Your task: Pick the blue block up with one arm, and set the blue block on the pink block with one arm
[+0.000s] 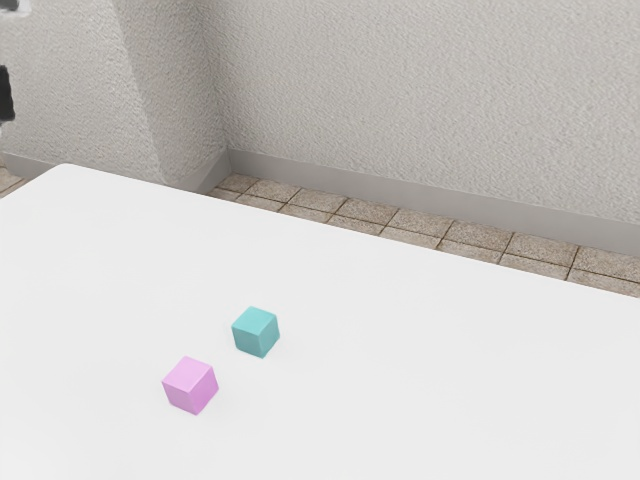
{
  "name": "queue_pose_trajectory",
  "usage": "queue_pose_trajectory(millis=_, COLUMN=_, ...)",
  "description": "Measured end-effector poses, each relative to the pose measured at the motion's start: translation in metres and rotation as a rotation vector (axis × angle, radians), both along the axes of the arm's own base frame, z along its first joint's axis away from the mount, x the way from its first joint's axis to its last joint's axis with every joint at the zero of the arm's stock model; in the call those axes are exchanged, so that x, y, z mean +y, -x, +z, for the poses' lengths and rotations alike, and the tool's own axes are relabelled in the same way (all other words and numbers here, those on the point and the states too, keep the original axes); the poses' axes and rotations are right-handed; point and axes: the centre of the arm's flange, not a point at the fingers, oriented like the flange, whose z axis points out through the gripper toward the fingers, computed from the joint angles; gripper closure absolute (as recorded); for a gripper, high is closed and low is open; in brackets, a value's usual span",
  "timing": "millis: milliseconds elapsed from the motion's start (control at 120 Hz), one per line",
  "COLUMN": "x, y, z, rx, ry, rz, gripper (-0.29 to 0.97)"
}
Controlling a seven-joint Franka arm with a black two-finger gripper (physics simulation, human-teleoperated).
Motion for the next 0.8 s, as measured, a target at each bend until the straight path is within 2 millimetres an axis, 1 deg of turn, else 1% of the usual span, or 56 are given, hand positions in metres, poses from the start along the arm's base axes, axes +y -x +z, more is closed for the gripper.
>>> queue_pose_trajectory(millis=42, x=-0.014, y=-0.028, z=-0.007, rx=-0.07, ry=-0.03, rz=-0.027, gripper=0.02)
queue_pose_trajectory(millis=83, x=-0.02, y=-0.047, z=-0.009, rx=-0.135, ry=-0.051, rz=-0.035, gripper=0.02)
queue_pose_trajectory(millis=125, x=-0.034, y=-0.067, z=-0.019, rx=-0.168, ry=-0.065, rz=-0.057, gripper=0.02)
queue_pose_trajectory(millis=158, x=-0.044, y=-0.084, z=-0.031, rx=-0.184, ry=-0.065, rz=-0.064, gripper=0.02)
queue_pose_trajectory(millis=208, x=-0.078, y=-0.111, z=-0.059, rx=-0.186, ry=-0.075, rz=-0.115, gripper=0.02)
queue_pose_trajectory(millis=242, x=-0.098, y=-0.125, z=-0.095, rx=-0.166, ry=-0.077, rz=-0.149, gripper=0.02)
queue_pose_trajectory(millis=267, x=-0.107, y=-0.133, z=-0.125, rx=-0.153, ry=-0.078, rz=-0.166, gripper=0.02)
queue_pose_trajectory(millis=300, x=-0.112, y=-0.14, z=-0.168, rx=-0.131, ry=-0.077, rz=-0.173, gripper=0.02)
queue_pose_trajectory(millis=342, x=-0.111, y=-0.144, z=-0.208, rx=-0.115, ry=-0.077, rz=-0.161, gripper=0.02)
queue_pose_trajectory(millis=367, x=-0.108, y=-0.139, z=-0.236, rx=-0.095, ry=-0.067, rz=-0.149, gripper=0.02)
queue_pose_trajectory(millis=408, x=-0.102, y=-0.122, z=-0.287, rx=-0.066, ry=-0.049, rz=-0.13, gripper=0.02)
queue_pose_trajectory(millis=433, x=-0.101, y=-0.113, z=-0.31, rx=-0.063, ry=-0.041, rz=-0.121, gripper=0.02)
queue_pose_trajectory(millis=458, x=-0.101, y=-0.108, z=-0.325, rx=-0.075, ry=-0.035, rz=-0.115, gripper=0.02)
queue_pose_trajectory(millis=517, x=-0.101, y=-0.109, z=-0.345, rx=-0.128, ry=-0.037, rz=-0.108, gripper=0.02)
queue_pose_trajectory(millis=575, x=-0.102, y=-0.124, z=-0.357, rx=-0.208, ry=-0.053, rz=-0.108, gripper=0.02)
queue_pose_trajectory(millis=633, x=-0.099, y=-0.141, z=-0.362, rx=-0.301, ry=-0.076, rz=-0.115, gripper=0.02)
queue_pose_trajectory(millis=708, x=-0.095, y=-0.156, z=-0.368, rx=-0.39, ry=-0.098, rz=-0.123, gripper=0.02)
queue_pose_trajectory(millis=800, x=-0.091, y=-0.169, z=-0.385, rx=-0.441, ry=-0.113, rz=-0.132, gripper=0.02)
